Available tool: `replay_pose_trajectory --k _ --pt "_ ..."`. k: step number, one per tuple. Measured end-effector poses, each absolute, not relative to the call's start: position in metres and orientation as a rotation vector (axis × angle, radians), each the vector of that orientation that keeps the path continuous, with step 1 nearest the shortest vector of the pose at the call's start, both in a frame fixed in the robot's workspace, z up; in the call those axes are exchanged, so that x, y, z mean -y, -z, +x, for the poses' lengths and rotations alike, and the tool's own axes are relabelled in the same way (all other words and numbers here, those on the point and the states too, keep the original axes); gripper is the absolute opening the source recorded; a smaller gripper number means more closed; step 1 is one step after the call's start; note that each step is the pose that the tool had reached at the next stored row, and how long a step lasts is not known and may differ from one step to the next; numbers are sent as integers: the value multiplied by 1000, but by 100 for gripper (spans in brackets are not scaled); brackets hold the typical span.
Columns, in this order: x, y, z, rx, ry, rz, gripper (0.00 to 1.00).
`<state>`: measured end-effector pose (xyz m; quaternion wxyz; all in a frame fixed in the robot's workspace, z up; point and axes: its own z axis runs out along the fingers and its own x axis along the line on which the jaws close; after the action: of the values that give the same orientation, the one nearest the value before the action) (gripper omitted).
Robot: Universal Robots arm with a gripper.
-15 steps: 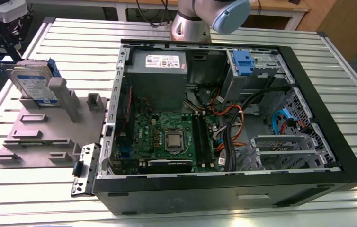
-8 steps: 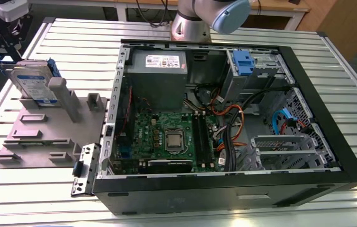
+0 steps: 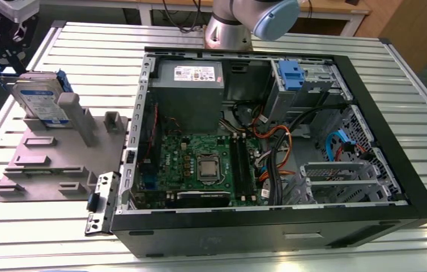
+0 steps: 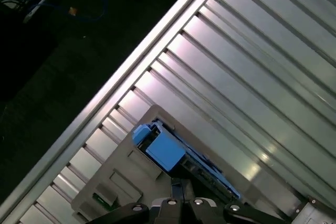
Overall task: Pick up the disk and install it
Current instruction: 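Pick up the disk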
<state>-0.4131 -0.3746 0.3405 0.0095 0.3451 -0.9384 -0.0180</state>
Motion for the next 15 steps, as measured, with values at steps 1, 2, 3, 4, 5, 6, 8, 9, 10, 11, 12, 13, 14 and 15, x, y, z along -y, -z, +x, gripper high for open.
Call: replay_pose_trajectory --k 1,2,3,4,5,6,8,9,10,11,12,13,14,15 --pt "375 -340 -413 2919 56 1106 11" --pt "375 -340 -413 2910 56 1129 11" --pt "375 -340 -413 2901 55 1152 11" --pt "375 -340 -413 2891 55 1176 11" --pt "375 -340 -413 2880 55 1201 11" --pt "375 -340 -413 2869 55 1226 11" --pt "375 -340 -413 2846 54 1277 11" --pt "375 -340 -413 2835 54 1301 11" --pt "375 -340 -413 2824 53 1324 11" --pt "375 -340 -413 2813 53 1348 11" --pt "375 -340 -413 2801 53 1372 11" --pt "375 -340 -413 2788 52 1397 11" --pt "375 -340 -413 2774 52 1424 11" --pt "375 -340 -413 2761 52 1448 11"
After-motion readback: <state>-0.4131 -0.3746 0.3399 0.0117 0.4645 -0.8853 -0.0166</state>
